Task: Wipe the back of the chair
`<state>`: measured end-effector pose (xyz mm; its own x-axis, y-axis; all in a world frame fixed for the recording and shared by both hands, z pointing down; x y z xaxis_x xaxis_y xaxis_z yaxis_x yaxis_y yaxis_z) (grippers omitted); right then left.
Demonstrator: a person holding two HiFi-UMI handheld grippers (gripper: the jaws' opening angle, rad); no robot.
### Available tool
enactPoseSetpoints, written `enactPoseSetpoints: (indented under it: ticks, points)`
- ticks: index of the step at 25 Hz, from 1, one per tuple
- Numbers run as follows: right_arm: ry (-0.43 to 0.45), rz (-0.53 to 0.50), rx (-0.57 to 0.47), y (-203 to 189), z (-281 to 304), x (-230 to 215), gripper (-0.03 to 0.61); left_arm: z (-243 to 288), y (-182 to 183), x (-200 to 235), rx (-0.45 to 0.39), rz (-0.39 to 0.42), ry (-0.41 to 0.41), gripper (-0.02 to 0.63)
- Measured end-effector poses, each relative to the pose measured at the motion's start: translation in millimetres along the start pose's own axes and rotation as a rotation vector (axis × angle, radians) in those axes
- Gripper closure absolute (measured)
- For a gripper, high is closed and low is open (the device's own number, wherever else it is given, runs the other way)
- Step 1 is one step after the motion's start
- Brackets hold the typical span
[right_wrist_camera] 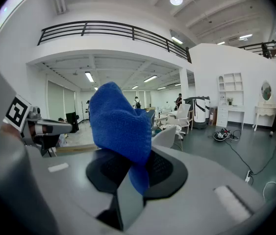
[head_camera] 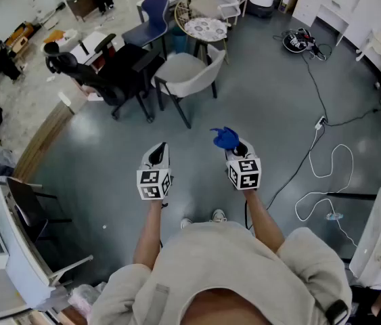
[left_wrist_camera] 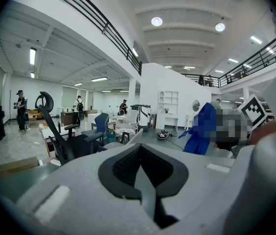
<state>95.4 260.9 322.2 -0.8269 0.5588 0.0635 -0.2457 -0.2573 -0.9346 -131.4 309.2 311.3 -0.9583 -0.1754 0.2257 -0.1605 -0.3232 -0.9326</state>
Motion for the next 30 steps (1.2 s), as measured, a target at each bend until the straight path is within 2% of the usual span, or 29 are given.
enactPoseSetpoints:
  ticks: [8,22,30]
  points:
    - [0.009,-0.015,-0.003,2.9,0.7,-15.2,0.497,6.3,2.6,-9.0,-0.006,0.001,0.011,0.611]
    - [0.095,-0.011,-0.031,-0.4,6.7,-56.5,0.497,37.0,-6.5,-48.7,0.009,-0.007,0.052,0.609]
    - [0.12,0.014,-0.039,-2.1,28.0,-72.3,0.499,59.1,-14.5,-49.5,0.027,-0.016,0.066,0.609]
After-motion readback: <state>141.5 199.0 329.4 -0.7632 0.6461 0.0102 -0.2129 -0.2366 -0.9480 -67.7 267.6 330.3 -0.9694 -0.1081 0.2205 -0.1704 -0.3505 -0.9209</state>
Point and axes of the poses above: the fingertips, and each gripper's own axes: z forward along the fingers, x to its left, y out of its top, the point moved 1 cm from there along -z, backward along the fingers, and after that the axes turned 7 degrees about -z, right-handed, at the moved point
